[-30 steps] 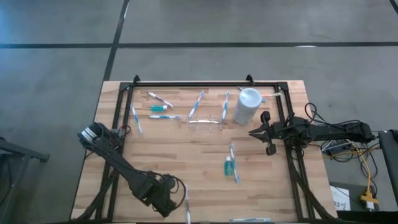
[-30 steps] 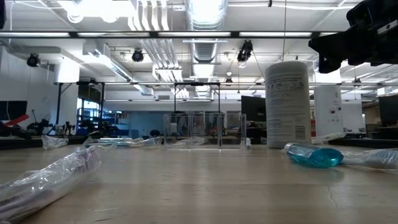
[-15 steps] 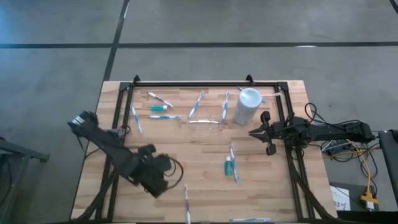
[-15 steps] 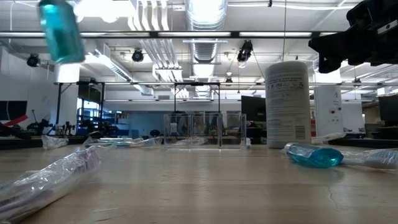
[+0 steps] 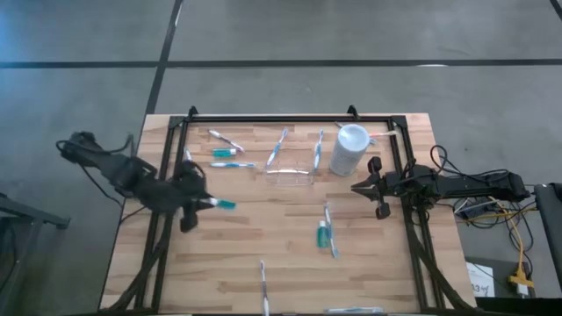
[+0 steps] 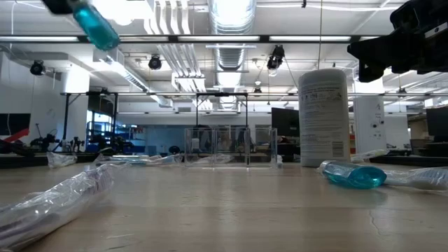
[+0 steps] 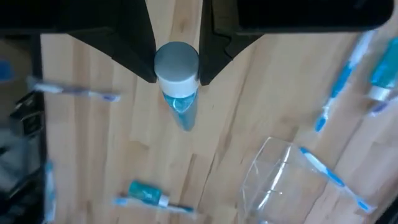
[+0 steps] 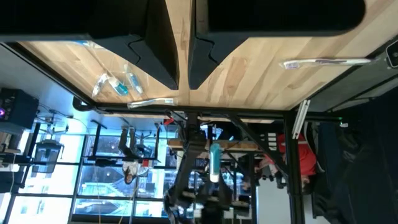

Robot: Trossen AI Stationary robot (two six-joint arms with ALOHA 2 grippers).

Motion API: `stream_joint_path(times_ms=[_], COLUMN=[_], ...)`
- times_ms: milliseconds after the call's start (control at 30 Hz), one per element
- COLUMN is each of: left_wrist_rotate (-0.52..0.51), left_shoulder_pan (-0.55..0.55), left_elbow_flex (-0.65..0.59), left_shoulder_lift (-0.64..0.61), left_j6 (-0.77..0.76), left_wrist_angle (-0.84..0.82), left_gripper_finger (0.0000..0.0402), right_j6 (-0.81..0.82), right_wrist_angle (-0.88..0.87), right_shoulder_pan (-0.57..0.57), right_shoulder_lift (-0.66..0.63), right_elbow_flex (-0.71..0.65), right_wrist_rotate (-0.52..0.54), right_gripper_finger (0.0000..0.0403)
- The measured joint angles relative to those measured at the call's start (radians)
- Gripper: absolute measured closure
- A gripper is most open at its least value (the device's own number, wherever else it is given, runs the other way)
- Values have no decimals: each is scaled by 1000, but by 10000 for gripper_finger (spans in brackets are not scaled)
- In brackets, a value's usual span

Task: Pick & Place toothbrushing station
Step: Put the mouthwash into the transparent organizer

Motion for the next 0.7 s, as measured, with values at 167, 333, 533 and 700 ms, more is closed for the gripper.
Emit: stream_joint_path(times_ms=[167,333,533,700], left_wrist_rotate=[19,38,39,100], left_shoulder_pan=[-1,3,12,77], left_elbow_flex=[-241,-407,-492,-469], left_shoulder_lift=[-191,-322,-374,-343], left_j6=[-7,-19,5,40], left_wrist_angle=[131,222,319,395], left_gripper_finger=[305,305,305,305], right_j6=[-3,-3,-3,-2], right_wrist_angle=[0,0,0,7], right_shoulder_pan=[0,0,0,0], right_shoulder_lift=[0,0,0,0], right_elbow_flex=[0,0,0,0], right_wrist_rotate=[0,21,59,61], right_gripper_finger=[369,369,369,369])
